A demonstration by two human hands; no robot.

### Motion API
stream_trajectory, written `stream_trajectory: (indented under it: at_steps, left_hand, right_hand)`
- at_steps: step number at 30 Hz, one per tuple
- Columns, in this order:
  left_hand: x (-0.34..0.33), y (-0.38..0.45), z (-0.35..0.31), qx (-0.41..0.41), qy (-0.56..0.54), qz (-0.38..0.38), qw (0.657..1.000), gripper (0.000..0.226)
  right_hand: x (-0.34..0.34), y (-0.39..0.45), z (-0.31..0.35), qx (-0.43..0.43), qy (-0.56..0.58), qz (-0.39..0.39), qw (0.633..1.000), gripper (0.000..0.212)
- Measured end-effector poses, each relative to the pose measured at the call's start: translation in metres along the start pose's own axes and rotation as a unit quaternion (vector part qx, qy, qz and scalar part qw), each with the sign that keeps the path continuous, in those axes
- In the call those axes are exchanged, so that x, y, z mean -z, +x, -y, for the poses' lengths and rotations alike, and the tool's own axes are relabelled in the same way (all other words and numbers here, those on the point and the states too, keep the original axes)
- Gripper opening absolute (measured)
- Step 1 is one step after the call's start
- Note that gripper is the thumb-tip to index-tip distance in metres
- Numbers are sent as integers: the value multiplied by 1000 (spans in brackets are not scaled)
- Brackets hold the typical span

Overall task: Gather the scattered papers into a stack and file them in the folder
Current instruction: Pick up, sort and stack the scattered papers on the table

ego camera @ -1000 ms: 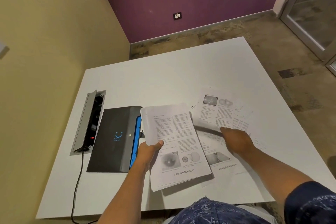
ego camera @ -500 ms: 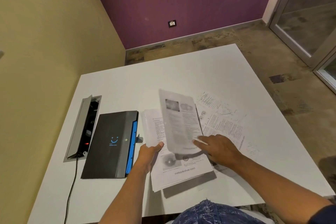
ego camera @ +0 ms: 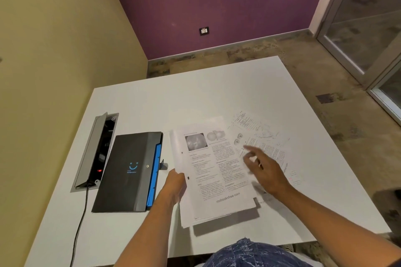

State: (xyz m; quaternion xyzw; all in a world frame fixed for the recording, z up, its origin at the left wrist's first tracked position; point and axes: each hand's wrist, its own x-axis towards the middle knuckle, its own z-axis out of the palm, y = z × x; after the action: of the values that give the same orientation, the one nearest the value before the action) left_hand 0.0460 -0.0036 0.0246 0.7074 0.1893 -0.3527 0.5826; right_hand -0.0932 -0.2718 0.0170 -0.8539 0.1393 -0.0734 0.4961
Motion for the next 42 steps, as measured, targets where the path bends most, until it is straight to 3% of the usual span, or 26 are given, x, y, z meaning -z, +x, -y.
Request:
stream_trajectory:
  at_steps: [2,4,7,10,14,18,21,24,26,28,31,34,38,42]
  left_hand:
    - [-3,-3,-2,-14,22,29,999,28]
    - [-8,-8,-6,-29,32,61,997,25]
    - [-18,-14,-12,-44,43,87,994,19]
    - [-25,-22,-17,-61,36,96,993,22]
    - [-26,-27,-18,-63,40,100,992,29]
    - [-28,-31,-18,-7,-99,108,989,61]
    - [-27,-32,-18,-74,11,125,989,81]
    - [-22,-27,-18,-183,101,121,970,54]
    - [-17,-24,-18,-210,98,139,963,50]
    - [-13,-24,-15,-216,90,141,962,51]
    - [-8,-21,-3,-193,110,116,968,51]
    - [-5,-19,9,-180,113,109,971,50]
    - [-9,-20,11,-171,104,99,975,47]
    - [-16,-18,3,-163,116,87,976,41]
  right_hand:
    - [-3,18,11,-148,156,-24,976,54]
    - [-4,30,19,-239,314,-5,919,51]
    - [-9,30,24,-243,449,51,858,41]
    - [-16,23,21,-243,476,86,841,39]
    - [-20,21,24,-227,423,84,873,35]
    - [-17,23,24,-212,378,53,900,37]
    - [-15,24,29,-187,342,49,920,42]
    - [-12,25,27,-171,291,49,940,49]
    - [-14,22,25,-181,272,30,945,72]
    - [-20,19,19,-203,253,28,945,85]
    - [-27,8,11,-253,256,56,931,70]
    - [-34,-2,-3,-293,232,114,921,97]
    - [-32,-3,2,-248,219,100,938,48]
    - [-32,7,5,-252,239,73,935,45]
